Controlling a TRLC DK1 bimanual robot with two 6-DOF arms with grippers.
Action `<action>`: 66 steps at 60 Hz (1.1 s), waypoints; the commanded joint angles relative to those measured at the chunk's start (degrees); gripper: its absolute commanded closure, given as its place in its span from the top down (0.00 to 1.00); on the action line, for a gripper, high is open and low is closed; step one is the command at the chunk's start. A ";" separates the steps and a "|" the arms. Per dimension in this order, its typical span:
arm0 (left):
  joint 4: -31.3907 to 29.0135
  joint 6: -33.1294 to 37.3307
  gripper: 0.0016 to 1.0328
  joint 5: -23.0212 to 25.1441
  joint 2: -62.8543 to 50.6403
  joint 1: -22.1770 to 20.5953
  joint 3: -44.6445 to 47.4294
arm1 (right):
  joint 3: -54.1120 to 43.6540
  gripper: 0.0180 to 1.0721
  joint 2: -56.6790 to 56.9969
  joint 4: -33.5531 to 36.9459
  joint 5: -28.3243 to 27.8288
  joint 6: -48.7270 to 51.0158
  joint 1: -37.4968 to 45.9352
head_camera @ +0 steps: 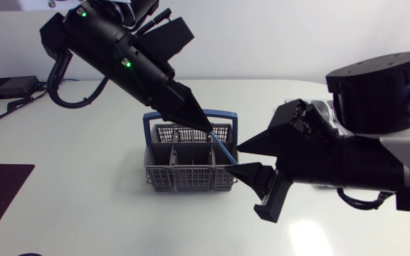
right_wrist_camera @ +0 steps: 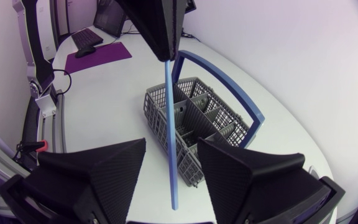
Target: Unload the cutlery basket into the drawer organizer.
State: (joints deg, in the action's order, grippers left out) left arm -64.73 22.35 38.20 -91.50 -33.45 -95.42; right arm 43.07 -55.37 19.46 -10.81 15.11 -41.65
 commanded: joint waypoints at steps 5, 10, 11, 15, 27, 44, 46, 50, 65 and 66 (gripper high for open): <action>-1.89 -1.34 0.03 1.36 -1.57 0.23 -1.88 | -1.15 0.29 -1.67 -1.18 1.05 1.15 -0.45; -2.59 -1.34 0.03 2.59 -1.75 0.67 -2.23 | -1.06 0.20 -2.46 -1.27 1.14 1.15 -0.45; -2.77 -1.34 0.03 2.85 -1.84 0.84 -2.23 | -1.06 0.16 -2.72 -1.36 1.14 1.15 -0.45; -3.03 -1.34 0.03 2.94 -1.92 0.84 -2.23 | -1.15 0.07 -3.16 -1.71 1.14 1.15 -0.36; -4.53 -1.17 0.03 4.52 -2.28 1.28 -3.28 | -1.32 0.05 -3.25 -1.18 1.14 0.71 -0.36; 0.22 -5.56 0.67 6.63 -0.52 5.41 -7.15 | -2.90 0.05 1.23 3.04 1.49 0.62 0.25; 3.21 -7.85 0.71 6.72 0.45 6.56 -6.98 | -2.99 0.05 2.20 3.83 1.67 0.62 0.96; 7.07 -10.48 0.77 6.72 1.86 8.58 -6.54 | -3.43 0.05 4.05 5.32 1.76 0.71 2.98; 19.29 -13.56 0.85 -1.11 8.18 13.59 2.52 | -3.43 0.05 5.19 7.08 -2.29 3.69 23.63; 19.99 -13.38 0.85 -2.16 8.71 13.94 3.39 | -3.25 0.05 4.66 6.90 -2.99 3.78 25.74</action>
State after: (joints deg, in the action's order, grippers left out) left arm -46.70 10.26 38.24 -85.34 -20.36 -96.20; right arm 40.51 -49.47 25.93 -12.23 17.21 -22.98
